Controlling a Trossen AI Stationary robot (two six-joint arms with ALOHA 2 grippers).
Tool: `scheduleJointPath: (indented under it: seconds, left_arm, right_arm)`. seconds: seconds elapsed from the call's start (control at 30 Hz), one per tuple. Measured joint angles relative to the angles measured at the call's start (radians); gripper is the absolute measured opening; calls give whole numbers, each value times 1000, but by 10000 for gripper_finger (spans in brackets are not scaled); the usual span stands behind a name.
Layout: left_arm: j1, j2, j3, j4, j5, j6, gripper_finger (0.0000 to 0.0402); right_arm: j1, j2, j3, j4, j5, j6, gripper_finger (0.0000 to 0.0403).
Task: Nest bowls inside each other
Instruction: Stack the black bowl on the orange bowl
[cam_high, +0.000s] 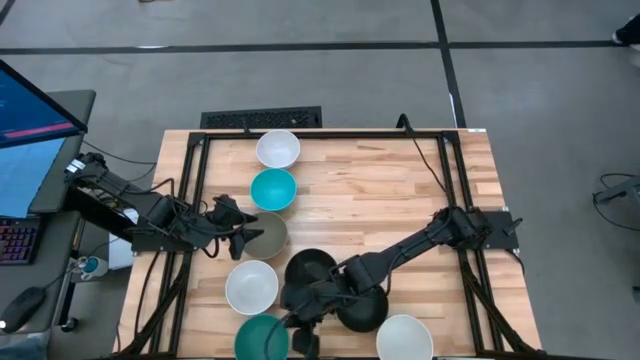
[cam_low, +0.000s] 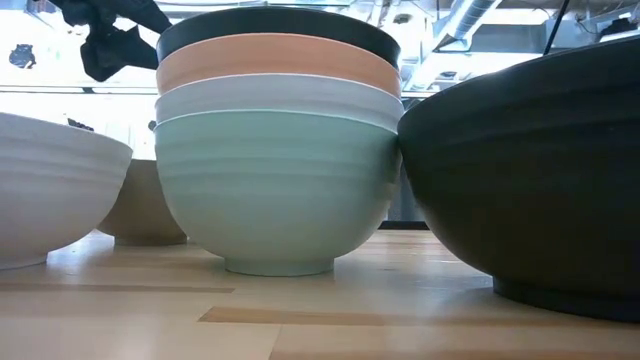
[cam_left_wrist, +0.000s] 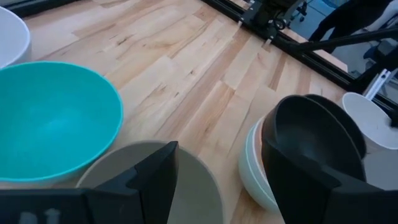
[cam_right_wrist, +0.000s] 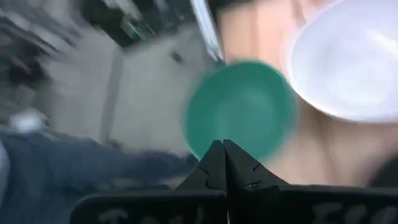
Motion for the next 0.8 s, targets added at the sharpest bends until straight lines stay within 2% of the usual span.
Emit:
scheduleJointPath:
  seconds: [0.13,0.3,0.43,0.6,0.8]
  left_arm:
    - [0,0,0,-1,29,10,222]
    - [0,0,0,-3,67,92,222]
    - [0,0,0,-1,101,133,222]
    - [0,0,0,-2,127,178,222]
    - [0,0,0,-2,148,209,222]
  right_arm:
    - [16,41,-8,38,26,100,3]
    - [34,97,-6,65,55,197,2]
    - [39,107,-8,38,139,223,2]
    - [33,103,-6,-36,300,241,2]
    - [22,103,-7,-62,313,299,3]
